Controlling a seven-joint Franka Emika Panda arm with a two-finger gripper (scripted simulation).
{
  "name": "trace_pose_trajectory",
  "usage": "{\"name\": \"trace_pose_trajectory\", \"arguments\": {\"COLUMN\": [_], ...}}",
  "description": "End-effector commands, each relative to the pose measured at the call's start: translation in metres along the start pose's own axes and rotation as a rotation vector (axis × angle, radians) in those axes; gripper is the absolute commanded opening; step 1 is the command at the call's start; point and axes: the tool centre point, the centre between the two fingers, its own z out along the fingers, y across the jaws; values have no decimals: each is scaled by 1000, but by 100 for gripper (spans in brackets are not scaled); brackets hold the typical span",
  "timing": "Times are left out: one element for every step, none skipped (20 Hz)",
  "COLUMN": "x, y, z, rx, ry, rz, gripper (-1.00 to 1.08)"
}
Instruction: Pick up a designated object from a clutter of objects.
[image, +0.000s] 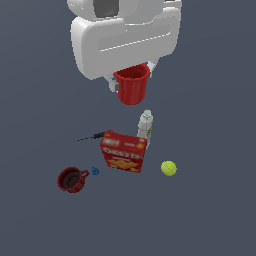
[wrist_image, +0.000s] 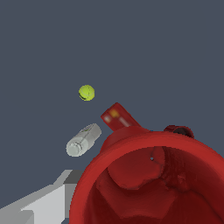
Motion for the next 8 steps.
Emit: {"name": "trace_pose_trajectory", "arguments": {"x": [3,4,5,5,6,6,6,6], "y": [0,0,0,0,0,0,0,0], "z": [-7,-9,-10,-11,-12,-13,-13,-13], "rx": [-1,-1,-1,-1,-1,-1,-1,-1], "ry": [1,1,1,1,1,1,1,1], "rz": [0,0,0,0,0,0,0,0], "gripper": [-100,-100,-100,-100,-100,-100,-100,-100]}}
